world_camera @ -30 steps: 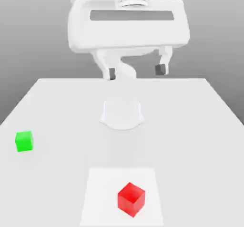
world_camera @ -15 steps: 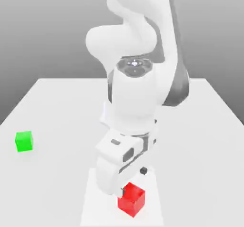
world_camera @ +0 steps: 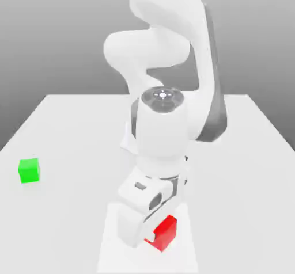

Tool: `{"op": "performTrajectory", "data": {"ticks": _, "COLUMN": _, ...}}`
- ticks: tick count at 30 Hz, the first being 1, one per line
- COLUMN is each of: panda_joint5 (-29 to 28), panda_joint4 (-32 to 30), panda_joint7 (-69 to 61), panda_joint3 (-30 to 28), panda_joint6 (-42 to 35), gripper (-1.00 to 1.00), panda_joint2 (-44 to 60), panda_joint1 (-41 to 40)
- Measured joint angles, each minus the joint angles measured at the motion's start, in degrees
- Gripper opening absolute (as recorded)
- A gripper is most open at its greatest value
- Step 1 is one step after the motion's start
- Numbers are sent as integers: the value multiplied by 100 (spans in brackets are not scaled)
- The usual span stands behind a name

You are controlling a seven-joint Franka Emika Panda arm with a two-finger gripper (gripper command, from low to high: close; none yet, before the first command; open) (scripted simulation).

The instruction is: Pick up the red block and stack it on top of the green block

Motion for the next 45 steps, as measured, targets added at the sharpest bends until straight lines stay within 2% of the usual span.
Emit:
{"op": "performTrajectory", "data": {"ticks": 2, "panda_joint5": -179, "panda_joint4": -103, "panda_joint7": 143, "panda_joint3": -358, "panda_joint6": -100, "gripper": -100, "panda_joint2": -240, "panda_joint1": -325}}
{"op": "performTrajectory", "data": {"ticks": 5, "panda_joint5": -477, "panda_joint4": -267, "panda_joint7": 386, "panda_joint3": -887, "panda_joint6": -215, "gripper": -100, "panda_joint2": -572, "panda_joint1": -1227}}
{"op": "performTrajectory", "data": {"ticks": 11, "panda_joint5": -962, "panda_joint4": -620, "panda_joint7": 791, "panda_joint3": -1592, "panda_joint6": -371, "gripper": -100, "panda_joint2": -1139, "panda_joint1": -2902}}
{"op": "performTrajectory", "data": {"ticks": 17, "panda_joint5": -1214, "panda_joint4": -980, "panda_joint7": 1032, "panda_joint3": -2408, "panda_joint6": -427, "gripper": -100, "panda_joint2": -1534, "panda_joint1": -4038}}
{"op": "performTrajectory", "data": {"ticks": 29, "panda_joint5": -551, "panda_joint4": -998, "panda_joint7": 580, "panda_joint3": -2622, "panda_joint6": 70, "gripper": -100, "panda_joint2": -1136, "panda_joint1": -3953}}
{"op": "performTrajectory", "data": {"ticks": 37, "panda_joint5": 274, "panda_joint4": -979, "panda_joint7": -5, "panda_joint3": -2545, "panda_joint6": 408, "gripper": -100, "panda_joint2": -667, "panda_joint1": -3846}}
{"op": "performTrajectory", "data": {"ticks": 45, "panda_joint5": 1175, "panda_joint4": -944, "panda_joint7": -657, "panda_joint3": -2190, "panda_joint6": 711, "gripper": -100, "panda_joint2": -123, "panda_joint1": -3987}}
